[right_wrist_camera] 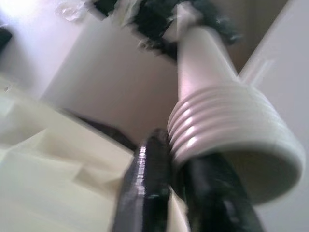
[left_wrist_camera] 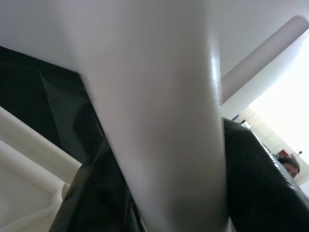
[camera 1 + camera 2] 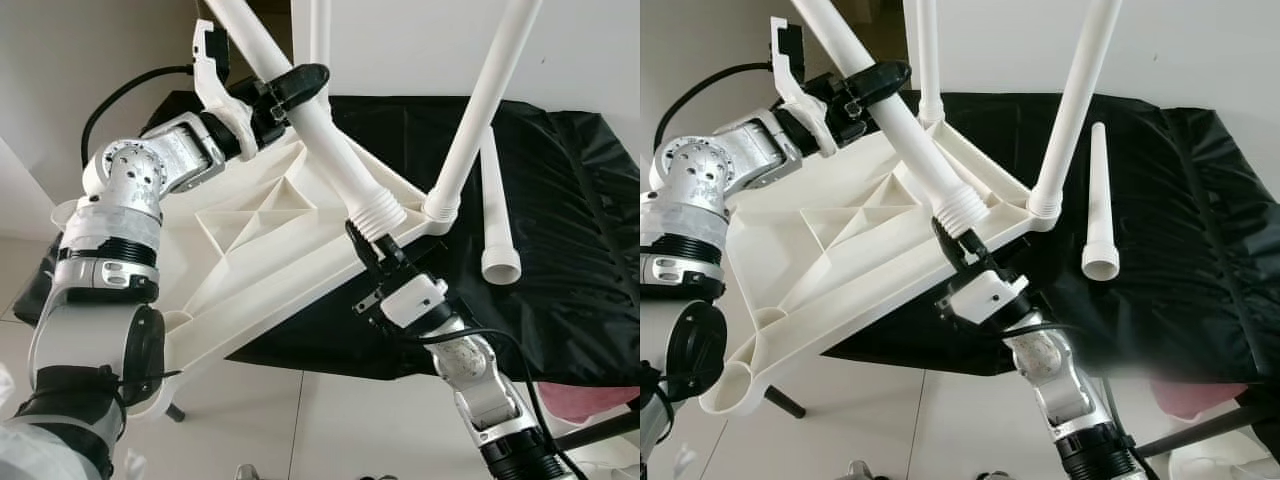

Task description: Building children table

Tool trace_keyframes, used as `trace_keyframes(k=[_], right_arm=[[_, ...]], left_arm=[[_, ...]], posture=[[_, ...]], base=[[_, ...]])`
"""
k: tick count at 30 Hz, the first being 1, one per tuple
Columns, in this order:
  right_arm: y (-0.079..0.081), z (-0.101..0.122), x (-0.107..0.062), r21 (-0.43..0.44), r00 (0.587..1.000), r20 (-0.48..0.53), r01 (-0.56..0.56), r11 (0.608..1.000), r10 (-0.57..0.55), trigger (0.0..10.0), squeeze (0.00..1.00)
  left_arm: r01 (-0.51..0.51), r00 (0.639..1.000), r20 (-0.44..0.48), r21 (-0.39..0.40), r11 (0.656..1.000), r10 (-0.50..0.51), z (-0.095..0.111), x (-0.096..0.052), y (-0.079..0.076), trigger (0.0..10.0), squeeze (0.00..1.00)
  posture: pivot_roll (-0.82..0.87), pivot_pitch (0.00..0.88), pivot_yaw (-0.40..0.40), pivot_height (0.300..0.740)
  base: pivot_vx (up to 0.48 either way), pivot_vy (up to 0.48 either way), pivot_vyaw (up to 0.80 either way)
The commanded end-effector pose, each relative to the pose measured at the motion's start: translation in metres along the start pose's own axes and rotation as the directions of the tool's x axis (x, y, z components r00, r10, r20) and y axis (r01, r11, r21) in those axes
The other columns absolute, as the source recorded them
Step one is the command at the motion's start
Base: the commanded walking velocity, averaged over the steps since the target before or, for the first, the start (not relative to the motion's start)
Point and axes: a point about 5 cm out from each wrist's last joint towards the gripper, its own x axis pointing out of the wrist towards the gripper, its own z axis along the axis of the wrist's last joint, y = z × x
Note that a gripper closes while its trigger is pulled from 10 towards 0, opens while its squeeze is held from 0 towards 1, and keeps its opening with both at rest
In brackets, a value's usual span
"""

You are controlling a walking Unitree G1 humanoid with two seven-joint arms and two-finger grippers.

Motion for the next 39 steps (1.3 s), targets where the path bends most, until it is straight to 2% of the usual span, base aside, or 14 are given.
trace_keyframes(k=[1, 4, 5, 7, 8, 11, 12, 13, 21, 24, 26, 32, 36, 39], right_arm=[[0.001, 0.0, 0.002, 0.014, 1.0, 0.002, -0.003, 1.0, 0.003, 10.0, 1.0], [0.002, 0.0, 0.001, 0.031, 1.0, 0.003, 0.005, 1.0, -0.005, 10.0, 1.0], [0.003, -0.001, 0.0, 0.041, 1.0, -0.003, 0.012, 0.999, -0.012, 10.0, 1.0], [0.003, -0.001, 0.0, 0.041, 1.0, -0.003, 0.012, 0.999, -0.012, 10.0, 1.0], [0.004, -0.001, -0.002, 0.046, 1.0, -0.008, 0.015, 0.999, -0.015, 10.0, 1.0], [0.001, -0.004, -0.011, 0.044, 0.997, -0.049, 0.061, 0.997, -0.059, 10.0, 0.99], [0.001, -0.005, -0.014, 0.04, 0.996, -0.061, 0.07, 0.997, -0.067, 10.0, 0.27], [0.001, -0.006, -0.016, 0.037, 0.995, -0.067, 0.073, 0.997, -0.07, 10.0, 0.0], [0.009, -0.017, -0.04, 0.1, 0.98, -0.188, 0.093, 0.991, -0.073, 10.0, 0.0], [-0.004, -0.024, -0.038, 0.178, 0.944, -0.279, 0.233, 0.956, -0.178, 10.0, 0.0], [-0.004, -0.024, -0.038, 0.178, 0.944, -0.279, 0.233, 0.956, -0.178, 10.0, 0.0], [-0.026, -0.038, -0.006, 0.232, 0.923, -0.36, 0.228, 0.946, -0.134, 10.0, 0.0], [-0.029, -0.042, 0.005, 0.217, 0.924, -0.373, 0.176, 0.96, -0.085, 10.0, 0.0], [-0.024, -0.037, 0.017, 0.301, 0.936, -0.351, 0.114, 0.947, -0.001, 10.0, 0.0]], left_arm=[[0.298, 0.955, -0.015, 0.011, 0.955, -0.297, 0.002, -0.003, -0.015, 0.0, 0.0], [0.254, 0.967, 0.015, 0.011, 0.967, -0.254, 0.008, -0.003, -0.011, 0.0, 0.0], [0.244, 0.969, 0.03, -0.01, 0.97, -0.243, 0.011, -0.002, -0.01, 4.5, 0.0], [0.244, 0.969, 0.03, -0.01, 0.97, -0.243, 0.011, -0.002, -0.01, 4.5, 0.0], [0.218, 0.975, 0.043, -0.027, 0.975, -0.217, 0.014, -0.003, -0.006, 10.0, 0.0], [0.141, 0.987, 0.087, -0.057, 0.988, -0.136, 0.026, -0.009, 0.005, 10.0, 0.0], [0.125, 0.988, 0.1, -0.051, 0.991, -0.12, 0.03, -0.01, 0.007, 10.0, 0.0], [0.118, 0.988, 0.108, -0.046, 0.992, -0.112, 0.032, -0.011, 0.008, 10.0, 0.0], [0.056, 0.975, 0.216, -0.031, 0.998, -0.048, 0.057, -0.024, 0.015, 10.0, 0.0], [-0.023, 0.977, 0.212, 0.078, 0.997, 0.006, 0.06, -0.026, 0.019, 10.0, 0.0], [-0.023, 0.977, 0.212, 0.078, 0.997, 0.006, 0.06, -0.026, 0.019, 10.0, 0.0], [-0.039, 0.996, 0.093, 0.287, 0.957, 0.012, 0.023, -0.006, 0.014, 10.0, 0.0], [-0.064, 0.994, 0.105, 0.3, 0.952, 0.034, 0.01, -0.005, 0.018, 10.0, 0.0], [-0.086, 0.992, 0.119, 0.314, 0.946, 0.051, -0.001, -0.002, 0.018, 10.0, 0.0]], posture=[[0.0, 0.114, 0.066, 0.74], [0.0, 0.116, 0.063, 0.74], [0.0, 0.116, 0.063, 0.74], [0.0, 0.116, 0.063, 0.74], [0.0, 0.117, 0.062, 0.74], [0.0, 0.124, 0.061, 0.74], [0.0, 0.123, 0.06, 0.74], [0.0, 0.123, 0.06, 0.74], [-0.01, 0.129, 0.055, 0.74], [-0.02, 0.131, 0.055, 0.74], [-0.02, 0.131, 0.055, 0.74], [-0.01, 0.119, 0.051, 0.74], [-0.01, 0.105, 0.056, 0.74], [-0.02, 0.092, 0.059, 0.74]], base=[[0.0, 0.0, 0.0], [0.0, 0.0, 0.0], [0.0, 0.0, 0.0], [0.0, 0.0, 0.0], [0.0, 0.0, 0.0], [0.0, 0.0, 0.0], [0.0, 0.0, 0.0], [0.0, 0.0, 0.0], [0.0, 0.0, 0.0], [0.0, 0.0, 0.0], [0.0, 0.0, 0.0], [0.0, 0.0, 0.0], [0.0, 0.0, 0.0], [0.0, 0.0, 0.0]])
